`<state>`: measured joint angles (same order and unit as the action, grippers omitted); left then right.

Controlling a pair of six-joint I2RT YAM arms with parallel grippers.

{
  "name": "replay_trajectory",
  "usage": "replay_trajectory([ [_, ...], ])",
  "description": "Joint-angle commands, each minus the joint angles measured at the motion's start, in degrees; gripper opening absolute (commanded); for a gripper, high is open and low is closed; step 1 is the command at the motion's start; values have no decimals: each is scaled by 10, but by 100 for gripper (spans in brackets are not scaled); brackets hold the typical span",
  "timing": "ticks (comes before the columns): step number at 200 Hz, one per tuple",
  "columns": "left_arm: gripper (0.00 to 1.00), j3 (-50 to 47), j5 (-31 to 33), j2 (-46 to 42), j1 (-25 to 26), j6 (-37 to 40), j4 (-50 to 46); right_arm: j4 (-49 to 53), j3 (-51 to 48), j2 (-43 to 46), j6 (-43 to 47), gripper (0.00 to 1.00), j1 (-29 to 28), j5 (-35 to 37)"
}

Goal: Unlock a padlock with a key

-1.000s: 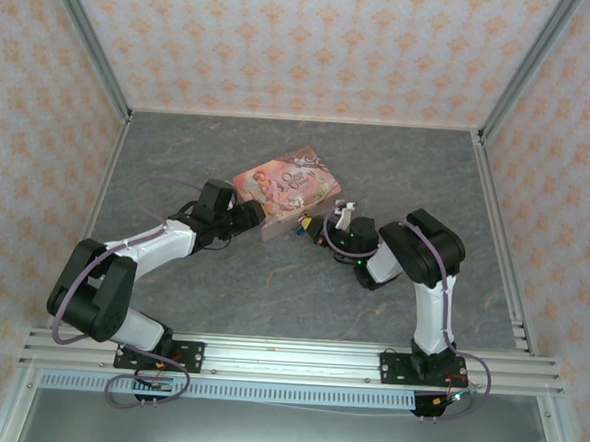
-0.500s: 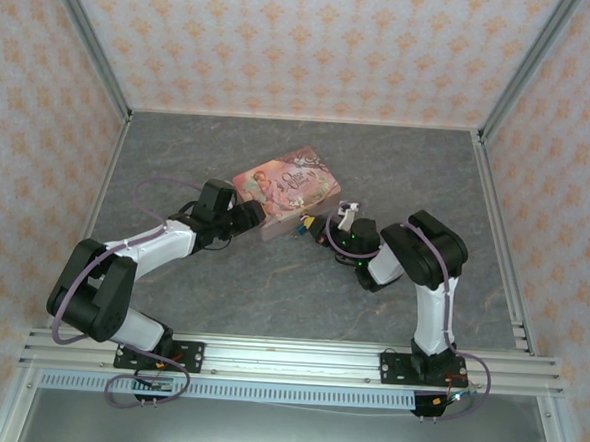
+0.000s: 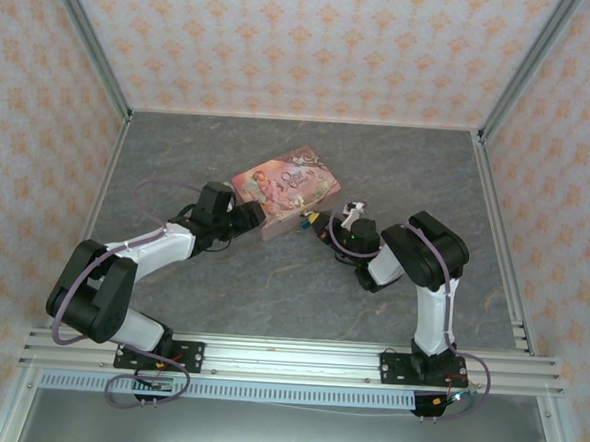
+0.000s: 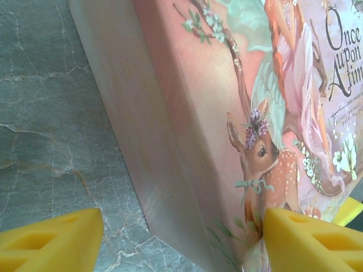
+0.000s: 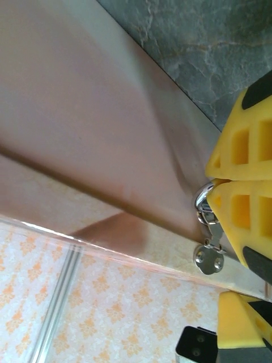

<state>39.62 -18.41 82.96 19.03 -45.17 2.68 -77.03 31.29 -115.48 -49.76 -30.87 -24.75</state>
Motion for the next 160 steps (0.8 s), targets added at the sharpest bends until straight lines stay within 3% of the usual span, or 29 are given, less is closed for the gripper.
replay_trajectory([
  [1, 74, -27, 20, 8, 1, 9, -78, -30, -4, 32, 0, 0, -1, 37],
  [39, 74, -15, 24, -21, -1, 8, -96, 46, -40, 102, 47, 0, 3, 46],
  [66, 76, -8, 44, -76, -1, 12, -110, 155, -58, 184, 87, 0, 4, 37],
  [95, 78, 4, 76, -147, -2, 38, -148, 395, -31, 299, 156, 0, -3, -4],
  [128, 79, 5, 123, -231, -3, 64, -185, 704, 35, 411, 237, 0, -36, 6],
  [160, 81, -14, 170, -308, -4, 71, -205, 913, 85, 458, 230, 0, -62, 24],
])
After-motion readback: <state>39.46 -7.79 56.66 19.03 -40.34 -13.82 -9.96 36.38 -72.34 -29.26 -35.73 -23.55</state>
